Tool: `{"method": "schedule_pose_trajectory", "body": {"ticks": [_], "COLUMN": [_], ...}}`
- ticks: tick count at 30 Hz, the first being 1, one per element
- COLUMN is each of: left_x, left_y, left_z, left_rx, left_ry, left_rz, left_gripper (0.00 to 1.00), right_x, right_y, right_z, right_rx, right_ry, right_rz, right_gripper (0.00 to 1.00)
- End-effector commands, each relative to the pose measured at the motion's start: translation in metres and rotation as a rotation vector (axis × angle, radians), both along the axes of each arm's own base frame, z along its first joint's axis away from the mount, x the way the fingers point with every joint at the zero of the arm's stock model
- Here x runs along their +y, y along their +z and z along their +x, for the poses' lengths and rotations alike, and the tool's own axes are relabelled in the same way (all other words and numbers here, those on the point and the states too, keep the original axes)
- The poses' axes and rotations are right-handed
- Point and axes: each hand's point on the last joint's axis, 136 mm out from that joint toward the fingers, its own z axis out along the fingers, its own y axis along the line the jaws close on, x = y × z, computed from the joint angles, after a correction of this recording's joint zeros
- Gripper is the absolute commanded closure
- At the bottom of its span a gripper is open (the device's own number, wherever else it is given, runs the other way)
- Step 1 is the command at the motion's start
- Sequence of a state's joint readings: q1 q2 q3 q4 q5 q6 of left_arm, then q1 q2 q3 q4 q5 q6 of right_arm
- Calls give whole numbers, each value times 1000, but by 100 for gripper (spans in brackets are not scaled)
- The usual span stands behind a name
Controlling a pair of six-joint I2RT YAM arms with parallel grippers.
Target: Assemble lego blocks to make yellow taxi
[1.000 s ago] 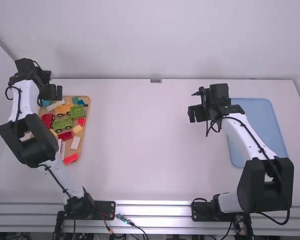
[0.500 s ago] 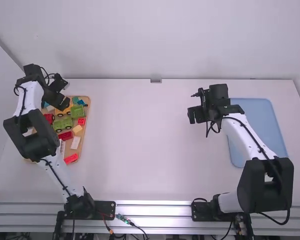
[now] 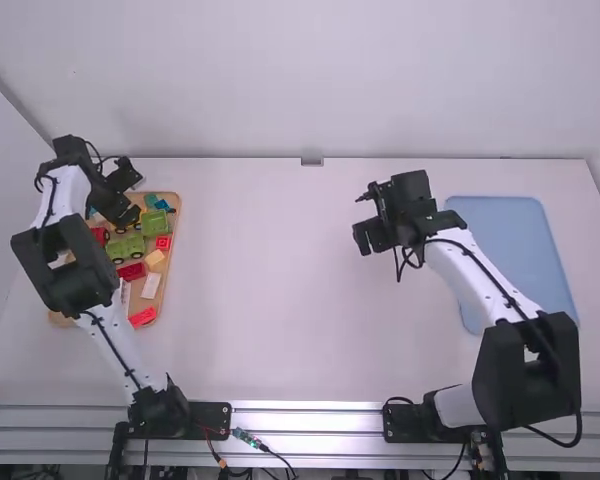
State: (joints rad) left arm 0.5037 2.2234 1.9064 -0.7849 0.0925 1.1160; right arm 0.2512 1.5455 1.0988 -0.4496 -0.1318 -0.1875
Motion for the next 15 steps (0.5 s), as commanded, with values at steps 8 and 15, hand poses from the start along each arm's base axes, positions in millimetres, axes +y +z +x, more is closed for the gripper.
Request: {"method": "schedule_pose_trajectory", "body": {"ticks": [8, 15], "left_x": [3, -3], "left_y": [0, -22], "left_z": [-1, -1], "left_rx": [7, 37], "left_ry": [-40, -67], "left_rz": [13, -24], "left_gripper": [1, 1], "right_x": [11, 5], "right_y": [12, 14], "right_z": [6, 10], "right_rx": [-65, -76], "right_ry": [112, 106], "right_rz": [-47, -48], "right_gripper": [1, 1]}}
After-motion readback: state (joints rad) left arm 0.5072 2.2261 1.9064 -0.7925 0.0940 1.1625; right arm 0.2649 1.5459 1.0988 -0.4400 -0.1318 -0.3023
